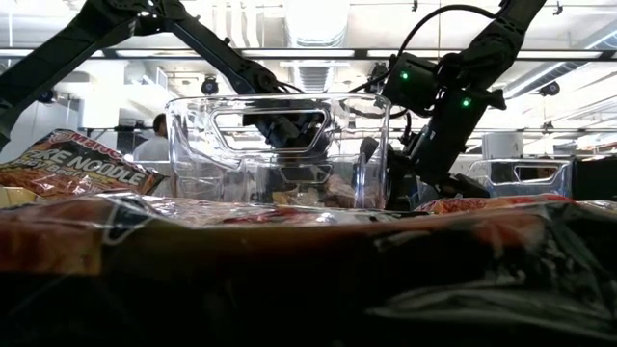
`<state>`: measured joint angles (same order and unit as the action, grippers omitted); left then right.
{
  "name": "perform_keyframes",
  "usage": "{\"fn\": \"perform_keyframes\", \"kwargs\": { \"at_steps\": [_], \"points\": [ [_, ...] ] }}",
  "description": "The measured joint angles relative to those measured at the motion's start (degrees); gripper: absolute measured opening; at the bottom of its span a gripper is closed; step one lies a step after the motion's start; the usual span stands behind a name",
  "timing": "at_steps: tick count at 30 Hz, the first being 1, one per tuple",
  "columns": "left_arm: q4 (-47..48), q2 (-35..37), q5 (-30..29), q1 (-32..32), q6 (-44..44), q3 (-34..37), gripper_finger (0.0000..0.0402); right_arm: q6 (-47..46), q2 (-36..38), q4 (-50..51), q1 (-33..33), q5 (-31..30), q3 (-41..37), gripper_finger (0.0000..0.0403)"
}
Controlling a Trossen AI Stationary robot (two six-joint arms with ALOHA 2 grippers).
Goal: Sort Maruchan noodles
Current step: Put the black noodle pack into the top right transparent bin
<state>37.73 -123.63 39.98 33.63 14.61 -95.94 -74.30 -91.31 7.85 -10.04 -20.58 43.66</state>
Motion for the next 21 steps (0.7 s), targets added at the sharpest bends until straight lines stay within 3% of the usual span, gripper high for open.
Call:
{"fn": "perform_keyframes", "kwargs": {
  "at_steps": [21],
  "points": [
    [-3.87,-0.04,-2.2,-2.23,1.8,0.07,0.0142,2.06,0.0,-0.9,0.0,-0.46,-0.02,0.0182]
  ]
}}
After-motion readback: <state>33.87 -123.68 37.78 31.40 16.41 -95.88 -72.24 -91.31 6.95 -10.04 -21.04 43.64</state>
